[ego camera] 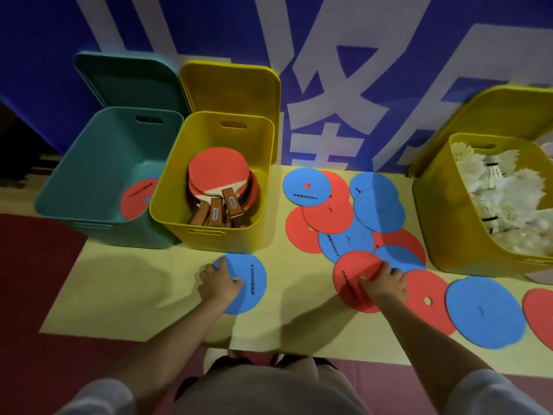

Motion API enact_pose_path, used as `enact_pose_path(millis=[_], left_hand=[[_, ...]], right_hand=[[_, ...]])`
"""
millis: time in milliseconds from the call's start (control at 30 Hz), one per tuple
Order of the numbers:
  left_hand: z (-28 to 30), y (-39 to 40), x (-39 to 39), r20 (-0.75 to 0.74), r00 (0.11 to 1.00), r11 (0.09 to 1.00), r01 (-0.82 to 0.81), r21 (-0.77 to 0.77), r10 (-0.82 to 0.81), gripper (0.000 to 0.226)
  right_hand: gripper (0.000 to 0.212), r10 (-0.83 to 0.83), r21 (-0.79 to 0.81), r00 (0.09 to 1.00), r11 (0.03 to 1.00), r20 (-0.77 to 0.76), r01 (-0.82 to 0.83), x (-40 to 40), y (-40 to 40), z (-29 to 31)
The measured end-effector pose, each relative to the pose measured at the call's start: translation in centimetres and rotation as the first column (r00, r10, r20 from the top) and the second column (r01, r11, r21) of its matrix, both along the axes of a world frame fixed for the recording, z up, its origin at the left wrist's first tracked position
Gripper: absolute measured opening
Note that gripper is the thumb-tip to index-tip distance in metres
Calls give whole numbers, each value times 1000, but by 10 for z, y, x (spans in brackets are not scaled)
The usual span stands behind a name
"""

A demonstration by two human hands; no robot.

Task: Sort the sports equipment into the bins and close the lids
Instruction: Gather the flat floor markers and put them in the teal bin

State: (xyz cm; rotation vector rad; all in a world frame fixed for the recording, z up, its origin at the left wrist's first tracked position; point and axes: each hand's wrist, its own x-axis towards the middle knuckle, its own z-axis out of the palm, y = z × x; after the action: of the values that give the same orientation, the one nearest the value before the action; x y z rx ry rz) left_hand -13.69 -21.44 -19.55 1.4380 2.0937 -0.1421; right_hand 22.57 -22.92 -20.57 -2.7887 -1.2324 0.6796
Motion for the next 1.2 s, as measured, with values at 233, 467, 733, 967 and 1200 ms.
enact_pose_path(millis=[233, 467, 733, 967, 1200], left_hand=[[-3, -2, -2, 3, 993, 993, -120, -1, 120, 95], [-6, -25, -5, 489, 871, 973, -146, 179, 41, 52], [75, -14, 25, 808, 572, 973, -67, 222, -145, 46], [148, 22, 9, 834, 483, 908, -165, 385, -266, 41], [208, 73, -37, 794, 502, 816, -260, 516, -342, 40]], right_hand=[[88, 52, -4, 998, 999, 43, -52, 7, 6, 0], [53, 221, 215, 965, 958, -142, -188, 12, 2, 13], [34, 402, 568, 845, 810, -353, -148, -27, 15, 59], [35, 313, 695, 750, 670, -583, 260, -64, 74, 131], [35, 281, 712, 679, 478, -678, 514, -115, 138, 202]])
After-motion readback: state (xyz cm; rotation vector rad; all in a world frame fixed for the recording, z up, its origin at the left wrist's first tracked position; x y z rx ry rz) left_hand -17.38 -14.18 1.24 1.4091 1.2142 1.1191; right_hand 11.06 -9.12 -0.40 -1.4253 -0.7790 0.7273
